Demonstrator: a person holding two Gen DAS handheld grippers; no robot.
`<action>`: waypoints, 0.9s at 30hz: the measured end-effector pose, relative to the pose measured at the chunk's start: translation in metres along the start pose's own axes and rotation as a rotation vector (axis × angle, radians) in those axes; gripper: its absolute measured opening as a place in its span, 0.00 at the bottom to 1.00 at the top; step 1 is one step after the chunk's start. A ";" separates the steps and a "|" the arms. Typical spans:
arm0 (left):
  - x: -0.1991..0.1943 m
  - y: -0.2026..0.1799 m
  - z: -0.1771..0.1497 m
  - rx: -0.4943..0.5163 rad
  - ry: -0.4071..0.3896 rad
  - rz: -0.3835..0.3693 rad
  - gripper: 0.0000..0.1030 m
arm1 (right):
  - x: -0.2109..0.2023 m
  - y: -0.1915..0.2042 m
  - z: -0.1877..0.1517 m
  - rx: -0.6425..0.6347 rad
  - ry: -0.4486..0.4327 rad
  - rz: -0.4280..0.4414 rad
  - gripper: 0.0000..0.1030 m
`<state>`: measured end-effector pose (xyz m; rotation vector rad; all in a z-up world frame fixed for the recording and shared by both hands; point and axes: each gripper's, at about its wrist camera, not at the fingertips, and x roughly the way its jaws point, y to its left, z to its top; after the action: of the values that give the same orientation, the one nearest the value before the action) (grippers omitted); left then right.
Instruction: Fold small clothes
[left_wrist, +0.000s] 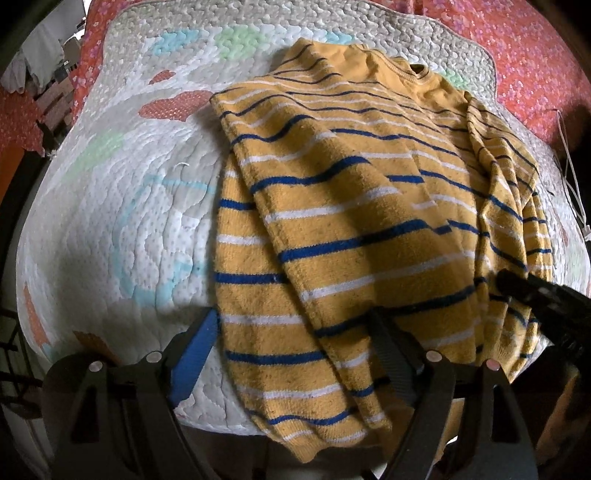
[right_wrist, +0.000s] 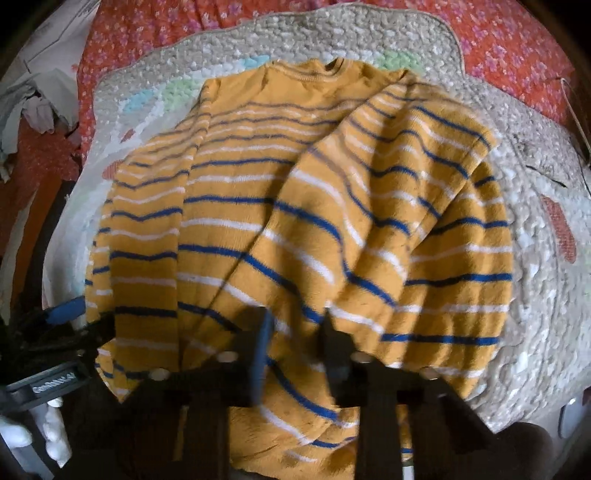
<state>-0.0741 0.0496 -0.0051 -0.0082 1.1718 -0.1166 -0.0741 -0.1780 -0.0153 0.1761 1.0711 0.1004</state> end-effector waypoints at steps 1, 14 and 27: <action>0.000 0.001 0.000 -0.002 0.002 0.000 0.81 | -0.003 -0.003 0.001 0.013 -0.004 0.011 0.12; 0.002 0.004 -0.001 -0.020 0.019 -0.007 0.84 | -0.066 -0.083 0.039 0.206 -0.147 0.010 0.08; 0.002 0.004 0.000 -0.029 0.031 -0.002 0.85 | -0.085 -0.257 0.079 0.404 -0.188 -0.696 0.09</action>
<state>-0.0733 0.0534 -0.0075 -0.0333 1.2041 -0.1019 -0.0458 -0.4520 0.0458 0.1622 0.9047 -0.7495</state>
